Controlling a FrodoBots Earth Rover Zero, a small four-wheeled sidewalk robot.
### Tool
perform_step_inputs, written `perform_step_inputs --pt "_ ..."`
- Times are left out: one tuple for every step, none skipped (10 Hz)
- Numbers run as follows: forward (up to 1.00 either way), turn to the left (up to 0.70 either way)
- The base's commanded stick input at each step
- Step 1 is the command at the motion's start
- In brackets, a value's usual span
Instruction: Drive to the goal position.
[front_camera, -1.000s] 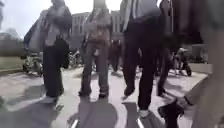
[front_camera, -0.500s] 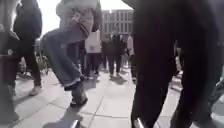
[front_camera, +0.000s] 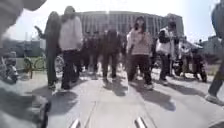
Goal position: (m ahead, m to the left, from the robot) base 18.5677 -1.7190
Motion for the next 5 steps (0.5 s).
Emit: perform_step_inputs --pt "0.85 0.01" --pt "0.85 0.0" --pt "0.85 -0.09" --pt "0.85 -0.07" --pt "0.85 -0.03"
